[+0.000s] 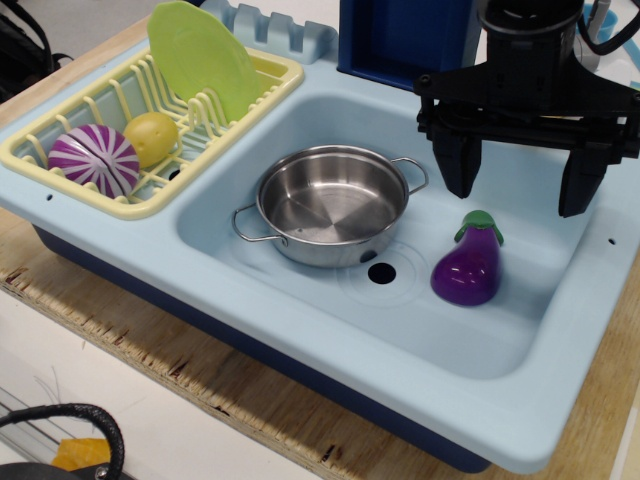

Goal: Put eggplant into pot or pan

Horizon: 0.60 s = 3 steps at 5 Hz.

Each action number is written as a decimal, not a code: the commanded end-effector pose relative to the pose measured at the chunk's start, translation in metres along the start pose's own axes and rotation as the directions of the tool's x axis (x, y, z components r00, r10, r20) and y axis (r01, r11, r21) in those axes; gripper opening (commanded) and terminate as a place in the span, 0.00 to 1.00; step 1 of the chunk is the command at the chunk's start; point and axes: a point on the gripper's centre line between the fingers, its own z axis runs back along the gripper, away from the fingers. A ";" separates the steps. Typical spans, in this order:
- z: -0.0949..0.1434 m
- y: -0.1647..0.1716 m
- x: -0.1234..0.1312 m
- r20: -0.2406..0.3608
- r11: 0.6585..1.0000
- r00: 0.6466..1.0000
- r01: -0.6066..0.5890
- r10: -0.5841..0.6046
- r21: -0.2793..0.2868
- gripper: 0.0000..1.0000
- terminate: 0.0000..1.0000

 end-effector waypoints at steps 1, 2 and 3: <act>0.000 0.000 0.000 0.000 1.000 1.000 0.000 0.000 0.000 1.00 0.00; -0.010 0.005 0.002 -0.017 0.998 0.999 -0.051 0.051 0.032 1.00 0.00; -0.014 0.010 0.006 -0.017 0.995 0.996 -0.081 0.082 0.053 1.00 0.00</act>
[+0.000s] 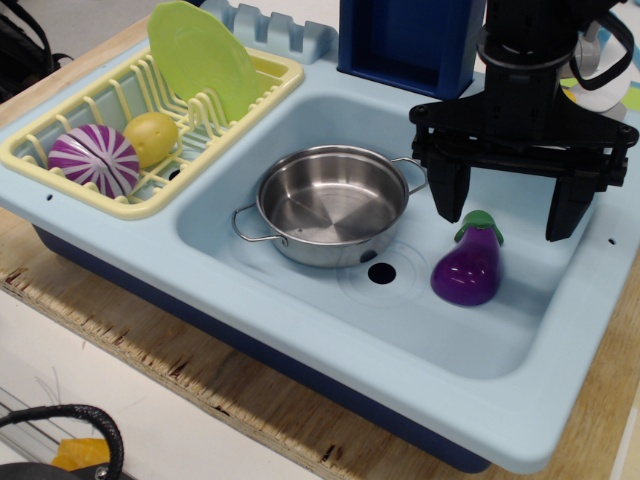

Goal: Put eggplant into pot or pan

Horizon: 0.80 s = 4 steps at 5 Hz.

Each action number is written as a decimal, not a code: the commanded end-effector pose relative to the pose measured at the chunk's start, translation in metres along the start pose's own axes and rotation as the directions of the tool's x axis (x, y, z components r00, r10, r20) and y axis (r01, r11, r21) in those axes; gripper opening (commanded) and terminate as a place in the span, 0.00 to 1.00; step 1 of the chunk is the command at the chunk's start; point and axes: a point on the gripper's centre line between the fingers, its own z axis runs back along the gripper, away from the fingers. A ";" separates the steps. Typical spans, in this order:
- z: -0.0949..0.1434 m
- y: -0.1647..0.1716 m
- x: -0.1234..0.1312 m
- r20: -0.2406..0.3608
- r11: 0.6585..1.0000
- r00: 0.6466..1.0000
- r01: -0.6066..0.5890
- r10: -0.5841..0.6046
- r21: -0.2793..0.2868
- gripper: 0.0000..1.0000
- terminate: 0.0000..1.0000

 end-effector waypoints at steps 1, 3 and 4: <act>0.002 0.009 0.012 0.011 0.997 0.997 -0.078 0.077 0.016 1.00 0.00; -0.010 0.015 0.011 -0.032 0.986 0.986 -0.160 0.161 0.035 1.00 0.00; -0.014 0.016 0.011 -0.051 0.981 0.980 -0.191 0.194 0.044 1.00 0.00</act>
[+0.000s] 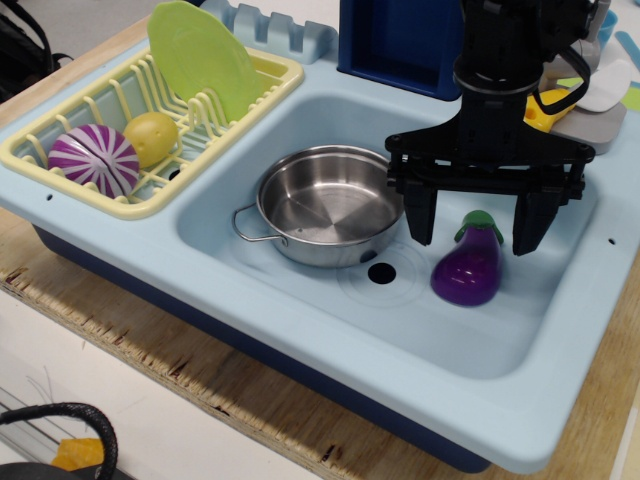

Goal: Put eggplant into pot or pan

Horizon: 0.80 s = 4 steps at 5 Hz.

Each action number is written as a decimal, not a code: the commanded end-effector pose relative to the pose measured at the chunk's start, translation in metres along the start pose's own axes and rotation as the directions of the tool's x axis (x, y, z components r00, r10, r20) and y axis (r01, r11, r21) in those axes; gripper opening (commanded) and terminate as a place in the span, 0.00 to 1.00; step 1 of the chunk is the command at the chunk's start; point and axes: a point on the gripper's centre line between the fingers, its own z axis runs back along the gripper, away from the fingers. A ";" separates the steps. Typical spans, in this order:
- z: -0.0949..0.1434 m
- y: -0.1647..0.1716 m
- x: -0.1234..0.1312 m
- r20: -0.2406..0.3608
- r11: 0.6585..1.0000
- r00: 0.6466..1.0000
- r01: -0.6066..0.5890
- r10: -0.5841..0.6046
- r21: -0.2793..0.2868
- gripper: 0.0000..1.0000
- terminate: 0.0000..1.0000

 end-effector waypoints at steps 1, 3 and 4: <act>0.003 -0.002 0.005 0.021 0.998 0.998 -0.059 0.060 -0.028 1.00 0.00; -0.016 0.003 -0.002 -0.020 0.992 0.992 -0.122 0.121 -0.036 1.00 0.00; -0.027 0.006 -0.006 -0.029 0.988 0.988 -0.154 0.153 -0.033 1.00 0.00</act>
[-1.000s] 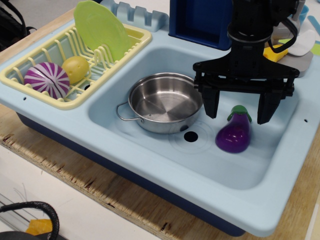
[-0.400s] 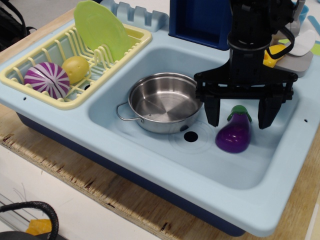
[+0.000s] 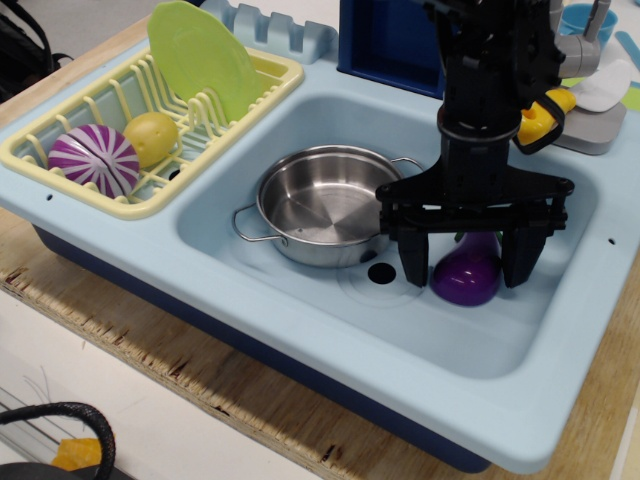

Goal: Put eggplant into pot or pan

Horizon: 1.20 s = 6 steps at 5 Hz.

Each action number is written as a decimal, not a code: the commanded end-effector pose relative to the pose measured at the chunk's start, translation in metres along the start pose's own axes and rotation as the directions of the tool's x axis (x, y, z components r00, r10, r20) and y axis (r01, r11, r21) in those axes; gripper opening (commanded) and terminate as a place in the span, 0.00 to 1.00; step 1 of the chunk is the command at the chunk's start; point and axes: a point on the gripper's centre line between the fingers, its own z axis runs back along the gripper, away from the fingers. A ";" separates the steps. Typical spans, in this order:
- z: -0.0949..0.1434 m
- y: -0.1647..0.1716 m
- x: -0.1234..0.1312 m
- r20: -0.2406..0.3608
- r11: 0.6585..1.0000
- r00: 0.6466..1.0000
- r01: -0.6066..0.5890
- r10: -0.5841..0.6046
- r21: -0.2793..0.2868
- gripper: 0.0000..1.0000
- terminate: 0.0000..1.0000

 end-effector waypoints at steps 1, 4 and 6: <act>-0.014 0.003 0.003 -0.003 0.999 0.999 -0.049 0.049 -0.012 1.00 0.00; 0.017 -0.013 -0.012 -0.006 0.995 0.995 -0.097 0.097 0.018 0.00 0.00; 0.053 0.004 -0.020 0.093 0.991 0.988 -0.128 0.123 0.050 0.00 0.00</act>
